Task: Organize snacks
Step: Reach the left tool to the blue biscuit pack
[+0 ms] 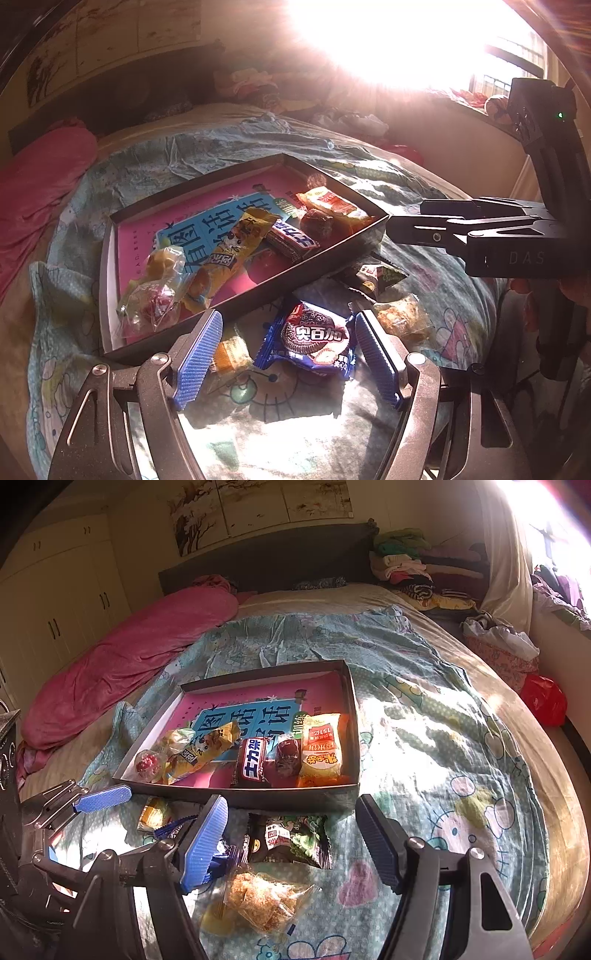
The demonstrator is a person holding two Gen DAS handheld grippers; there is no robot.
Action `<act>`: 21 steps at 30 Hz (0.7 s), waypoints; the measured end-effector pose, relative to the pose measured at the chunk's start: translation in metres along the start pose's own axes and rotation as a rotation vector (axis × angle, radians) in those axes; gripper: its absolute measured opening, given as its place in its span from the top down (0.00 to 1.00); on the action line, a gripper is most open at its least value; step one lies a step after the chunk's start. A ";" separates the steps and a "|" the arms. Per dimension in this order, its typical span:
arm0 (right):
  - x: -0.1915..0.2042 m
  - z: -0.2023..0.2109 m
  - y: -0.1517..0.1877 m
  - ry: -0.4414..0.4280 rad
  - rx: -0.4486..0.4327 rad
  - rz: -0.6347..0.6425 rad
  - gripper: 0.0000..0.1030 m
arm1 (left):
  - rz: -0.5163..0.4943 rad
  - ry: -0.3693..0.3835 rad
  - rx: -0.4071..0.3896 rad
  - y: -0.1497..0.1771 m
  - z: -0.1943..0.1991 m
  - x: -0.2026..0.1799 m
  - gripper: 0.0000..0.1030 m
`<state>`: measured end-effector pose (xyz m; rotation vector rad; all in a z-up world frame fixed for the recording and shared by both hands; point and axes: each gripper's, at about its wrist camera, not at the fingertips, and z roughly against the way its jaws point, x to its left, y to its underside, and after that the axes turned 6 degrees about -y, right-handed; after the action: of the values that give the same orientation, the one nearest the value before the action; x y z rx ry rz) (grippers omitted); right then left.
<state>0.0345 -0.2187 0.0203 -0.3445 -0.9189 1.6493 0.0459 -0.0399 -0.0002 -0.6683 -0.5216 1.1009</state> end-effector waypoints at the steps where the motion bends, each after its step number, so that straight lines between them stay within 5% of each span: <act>1: 0.000 0.000 0.001 0.000 0.006 0.000 0.31 | -0.003 0.003 0.006 0.001 -0.001 -0.001 0.26; 21: 0.000 -0.001 0.034 0.030 0.131 -0.047 0.31 | -0.036 0.031 0.096 0.007 -0.022 -0.010 0.26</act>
<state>0.0116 -0.2193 -0.0043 -0.2554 -0.7867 1.6477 0.0526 -0.0519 -0.0215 -0.5889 -0.4499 1.0730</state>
